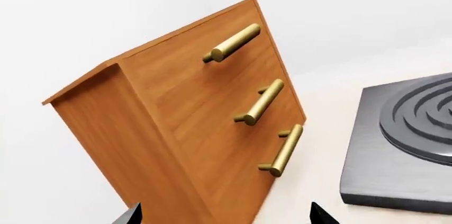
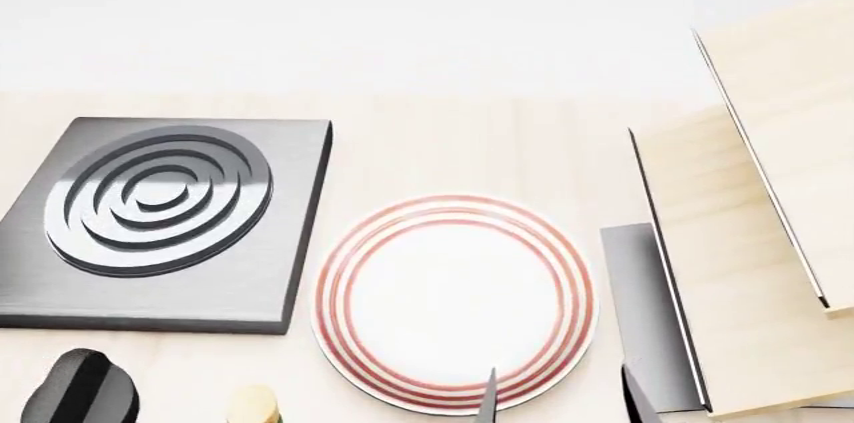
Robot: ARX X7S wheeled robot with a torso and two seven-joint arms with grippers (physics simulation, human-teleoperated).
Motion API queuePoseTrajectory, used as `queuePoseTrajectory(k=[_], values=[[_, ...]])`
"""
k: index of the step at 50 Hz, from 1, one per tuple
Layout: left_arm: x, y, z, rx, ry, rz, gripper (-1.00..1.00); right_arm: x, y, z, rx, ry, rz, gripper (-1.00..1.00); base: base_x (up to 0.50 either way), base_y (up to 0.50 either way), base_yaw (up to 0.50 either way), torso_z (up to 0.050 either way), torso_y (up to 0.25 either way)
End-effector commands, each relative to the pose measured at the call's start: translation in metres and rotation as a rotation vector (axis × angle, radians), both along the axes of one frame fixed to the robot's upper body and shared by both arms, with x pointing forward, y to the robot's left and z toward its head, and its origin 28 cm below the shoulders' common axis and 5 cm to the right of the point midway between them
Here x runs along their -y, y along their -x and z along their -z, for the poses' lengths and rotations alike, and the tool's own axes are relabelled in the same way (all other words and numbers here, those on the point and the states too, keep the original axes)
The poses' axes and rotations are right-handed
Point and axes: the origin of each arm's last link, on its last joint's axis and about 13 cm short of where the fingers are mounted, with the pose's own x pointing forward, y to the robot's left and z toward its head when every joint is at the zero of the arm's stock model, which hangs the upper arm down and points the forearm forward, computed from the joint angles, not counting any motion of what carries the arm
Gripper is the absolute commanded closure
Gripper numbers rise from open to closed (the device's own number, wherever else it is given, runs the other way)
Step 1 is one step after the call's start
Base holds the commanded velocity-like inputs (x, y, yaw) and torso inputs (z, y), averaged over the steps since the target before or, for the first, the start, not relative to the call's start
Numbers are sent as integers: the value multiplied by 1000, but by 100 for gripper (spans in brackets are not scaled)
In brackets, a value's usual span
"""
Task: Pick up the akita bowl and put it on the plate.
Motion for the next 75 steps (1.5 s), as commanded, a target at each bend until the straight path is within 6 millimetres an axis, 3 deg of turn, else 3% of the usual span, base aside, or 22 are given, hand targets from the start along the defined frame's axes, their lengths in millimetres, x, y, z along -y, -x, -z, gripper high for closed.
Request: queuePoseTrajectory(k=[1,75], values=[[1,1,7,-114,75,65,-100,-1,-1,2,-6,-1,-2,-100,0,0,0,0,0],[-9,14,24,-298,262,113,-100,-2,-4,4,-9,1,-6,-100,0,0,0,0,0]])
